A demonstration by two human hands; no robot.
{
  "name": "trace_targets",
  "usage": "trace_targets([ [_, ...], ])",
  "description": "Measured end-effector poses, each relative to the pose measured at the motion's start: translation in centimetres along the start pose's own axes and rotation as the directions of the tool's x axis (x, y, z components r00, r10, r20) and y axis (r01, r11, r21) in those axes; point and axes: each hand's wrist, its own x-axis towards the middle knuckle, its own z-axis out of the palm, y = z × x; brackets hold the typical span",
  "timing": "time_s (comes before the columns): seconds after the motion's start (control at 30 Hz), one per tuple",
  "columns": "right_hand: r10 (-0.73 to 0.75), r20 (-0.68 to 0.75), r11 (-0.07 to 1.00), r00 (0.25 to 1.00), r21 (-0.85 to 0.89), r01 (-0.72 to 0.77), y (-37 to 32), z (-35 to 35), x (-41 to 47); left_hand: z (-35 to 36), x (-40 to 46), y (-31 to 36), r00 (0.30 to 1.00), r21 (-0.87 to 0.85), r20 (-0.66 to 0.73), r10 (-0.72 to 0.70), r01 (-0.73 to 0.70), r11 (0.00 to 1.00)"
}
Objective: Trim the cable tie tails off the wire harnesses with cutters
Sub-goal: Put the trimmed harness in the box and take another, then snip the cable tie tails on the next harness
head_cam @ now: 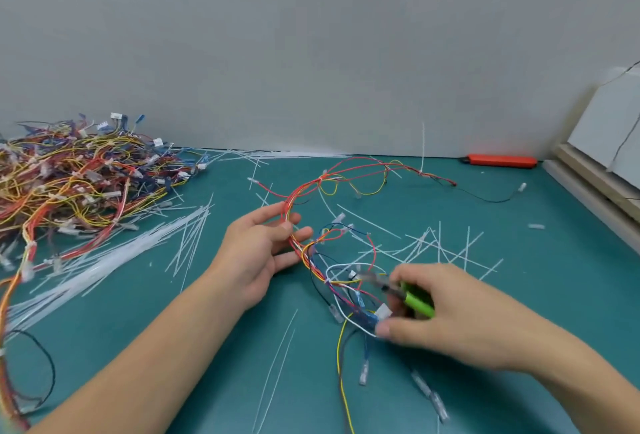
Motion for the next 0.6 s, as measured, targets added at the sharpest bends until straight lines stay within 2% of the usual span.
trace_targets([
  [0.07,0.001,0.053,0.993,0.999,-0.116,0.006,-0.6,0.4,-0.3,-0.1,0.0,0.3,1.0,-0.037,-0.026,0.001,-0.001,0.999],
  [0.13,-0.012,0.068,0.993,0.998,-0.114,0.019,-1.0,0.2,-0.4,-0.1,0.1,0.7,0.998,-0.066,-0.062,0.007,-0.011,0.998],
  [0.2,0.002,0.107,0.999,0.994,-0.055,0.004,-1.0,-0.4,-0.6,-0.3,0.2,1.0,0.994,-0.087,-0.109,0.019,-0.029,0.996],
  [0.27,0.032,0.118,0.995,0.993,0.092,-0.042,-0.9,-1.1,-0.7,-0.6,0.3,1.3,0.987,-0.084,-0.154,0.039,-0.052,0.995],
  [0.4,0.09,-0.05,0.918,0.995,0.392,-0.063,0.4,-2.4,-0.7,-0.8,0.2,1.8,0.977,-0.037,-0.205,0.058,-0.067,0.997],
  [0.47,0.155,-0.131,0.838,0.979,0.542,-0.06,1.0,-2.9,-0.5,-0.7,0.0,2.0,0.975,0.028,-0.211,0.066,-0.061,0.998],
  [0.53,0.261,-0.199,0.738,0.944,0.672,-0.063,1.7,-3.4,-0.3,-0.7,-0.3,2.1,0.971,0.151,-0.219,0.096,-0.064,0.987],
  [0.6,0.369,-0.295,0.694,0.881,0.718,-0.05,2.5,-3.9,0.1,-0.5,-0.7,2.1,0.974,0.297,-0.19,0.123,-0.062,0.953],
])
